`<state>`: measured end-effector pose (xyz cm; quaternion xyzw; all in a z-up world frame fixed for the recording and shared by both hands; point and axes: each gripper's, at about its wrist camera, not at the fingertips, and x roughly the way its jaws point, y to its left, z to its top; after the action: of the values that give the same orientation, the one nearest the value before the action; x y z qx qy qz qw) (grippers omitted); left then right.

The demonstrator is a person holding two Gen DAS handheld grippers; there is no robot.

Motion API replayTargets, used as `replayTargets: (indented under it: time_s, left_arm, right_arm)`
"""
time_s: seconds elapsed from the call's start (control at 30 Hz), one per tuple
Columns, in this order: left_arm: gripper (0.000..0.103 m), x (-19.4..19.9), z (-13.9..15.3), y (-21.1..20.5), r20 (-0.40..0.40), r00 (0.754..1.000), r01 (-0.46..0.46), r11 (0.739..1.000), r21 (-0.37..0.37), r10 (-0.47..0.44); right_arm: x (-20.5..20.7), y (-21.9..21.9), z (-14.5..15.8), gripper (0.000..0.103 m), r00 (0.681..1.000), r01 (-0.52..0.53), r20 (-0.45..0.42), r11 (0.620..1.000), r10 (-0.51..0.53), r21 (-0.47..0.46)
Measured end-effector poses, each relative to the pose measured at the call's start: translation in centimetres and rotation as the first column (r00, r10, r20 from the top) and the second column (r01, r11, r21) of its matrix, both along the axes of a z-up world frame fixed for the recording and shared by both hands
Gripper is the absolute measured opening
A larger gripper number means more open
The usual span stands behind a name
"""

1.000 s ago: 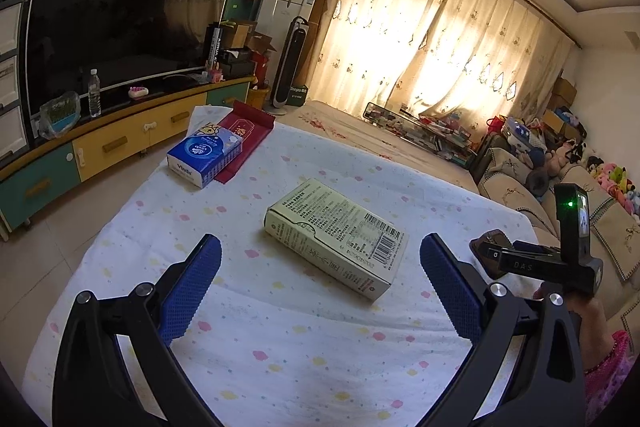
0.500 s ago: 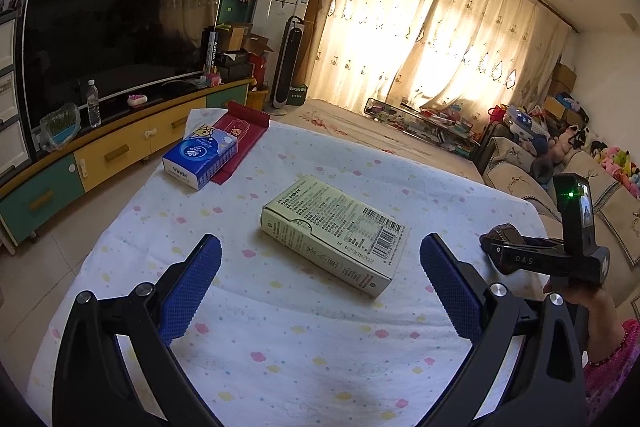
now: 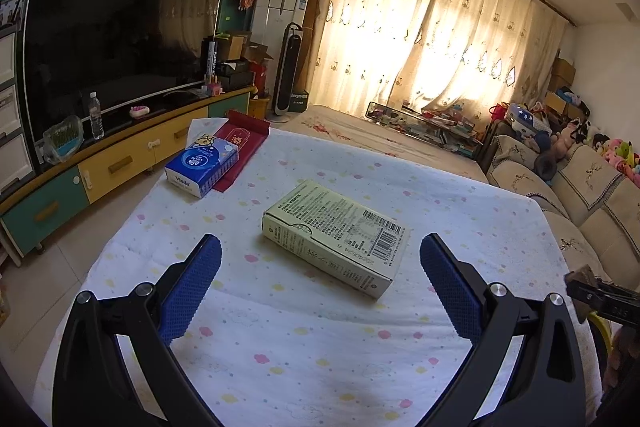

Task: Collect trash
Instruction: 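Reach the right gripper to the brown square container and grasp it, then carry the brown container with the right gripper into the bin and release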

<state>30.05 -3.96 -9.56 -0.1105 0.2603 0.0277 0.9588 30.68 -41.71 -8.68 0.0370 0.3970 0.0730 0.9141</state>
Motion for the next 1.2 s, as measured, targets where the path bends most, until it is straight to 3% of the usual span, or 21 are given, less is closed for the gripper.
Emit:
replayTargets:
  time_s: [0.23,0.53,0.73,0.93,1.03,1.2]
  left_arm:
    - [0.098,-0.2,0.1,-0.5,0.005,1.000,0.007,1.000,0.025,-0.007]
    - [0.098,-0.2,-0.1,-0.8,0.000,1.000,0.008,0.999,0.049,-0.008]
    - [0.098,-0.2,-0.2,-0.9,-0.004,1.000,0.005,0.998,0.059,-0.004]
    - [0.098,-0.2,-0.3,-1.0,-0.012,1.000,0.007,0.998,0.060,-0.007]
    - [0.098,-0.2,-0.3,-1.0,-0.014,1.000,0.009,0.998,0.059,-0.008]
    - [0.098,-0.1,-0.3,-1.1,-0.016,1.000,0.013,0.998,0.058,-0.013]
  right_arm:
    - [-8.1,-7.4,0.8,0.065,0.985,0.163,0.055,0.987,-0.162,-0.010]
    - [-13.3,-17.8,-2.9,0.066,0.908,0.418,-0.020,0.909,-0.418,-0.006]
    - [-13.2,-20.6,-5.2,0.066,0.877,0.477,-0.066,0.879,-0.475,0.005]
    - [-11.9,-20.9,-6.3,0.069,0.869,0.489,-0.084,0.872,-0.488,-0.013]
    - [-11.7,-21.2,-6.4,0.076,0.864,0.497,-0.085,0.868,-0.496,-0.015]
    - [-11.4,-20.1,-4.8,0.077,0.862,0.505,-0.037,0.863,-0.505,-0.002]
